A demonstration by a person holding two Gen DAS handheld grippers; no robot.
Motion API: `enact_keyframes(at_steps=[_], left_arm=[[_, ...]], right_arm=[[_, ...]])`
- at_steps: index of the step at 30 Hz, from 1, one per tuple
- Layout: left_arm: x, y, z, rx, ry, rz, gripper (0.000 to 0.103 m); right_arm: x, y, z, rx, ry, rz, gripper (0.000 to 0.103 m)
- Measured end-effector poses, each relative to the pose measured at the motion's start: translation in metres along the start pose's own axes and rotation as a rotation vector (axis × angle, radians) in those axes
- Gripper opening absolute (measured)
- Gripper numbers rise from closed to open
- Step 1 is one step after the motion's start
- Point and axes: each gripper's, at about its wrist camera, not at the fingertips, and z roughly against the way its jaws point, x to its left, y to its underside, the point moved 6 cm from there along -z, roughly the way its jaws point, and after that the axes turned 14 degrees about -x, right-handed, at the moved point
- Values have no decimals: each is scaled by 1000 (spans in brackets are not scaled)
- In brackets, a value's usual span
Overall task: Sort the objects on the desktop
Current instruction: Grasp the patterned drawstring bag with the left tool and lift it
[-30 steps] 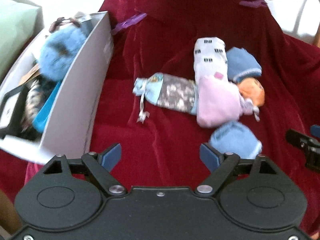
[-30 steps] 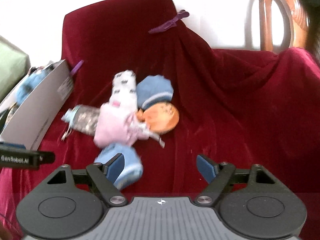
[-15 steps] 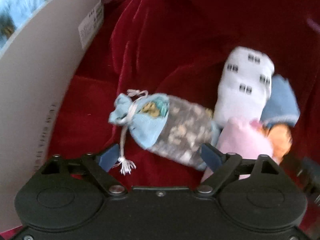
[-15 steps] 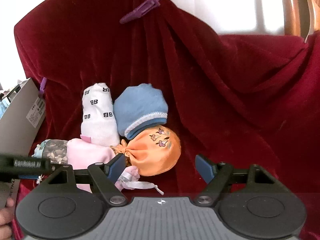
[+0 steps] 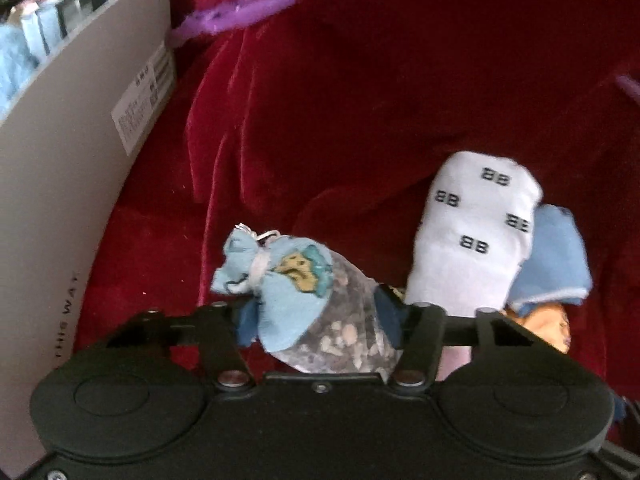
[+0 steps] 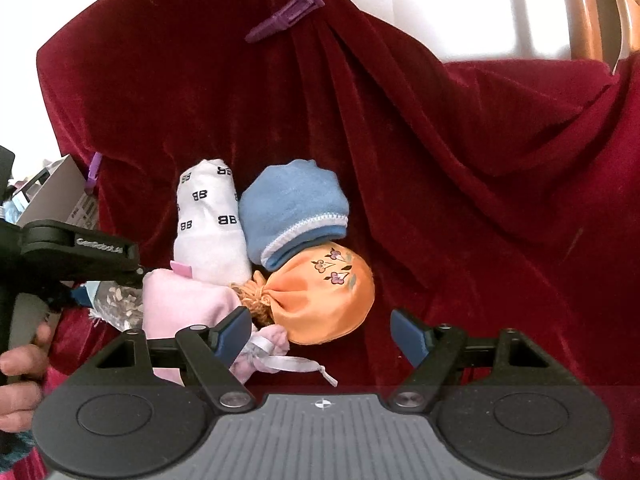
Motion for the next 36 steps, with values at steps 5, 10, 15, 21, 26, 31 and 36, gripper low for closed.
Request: enact_keyframes(at_steps=[5,10,15,21,26,31,36], left_arm=[[7,-4,36,-40,48,-48,39],[10,-8,70,-95,72,-143,38],[4,-37,79,-180,66,-188,34],[-6,-88,63,-256,-37,-246,32],[-9,-92,75,-169,119,-180,33],[13,-62,77,-3,69,-284,33],[34,-33,73,172,77,-278,34]], right_arm=[[-2,3,6,-8,-10,6,74],[-7,1,10,-17,-7,3,71],[-5,5,17,-9,-27,8,70],[7,13,27,-2,-46,30,70],[25,14,43,-14,-109,91,70],[50,28,51,13,-200,248,71],[83,59,49,37,-233,427,78]])
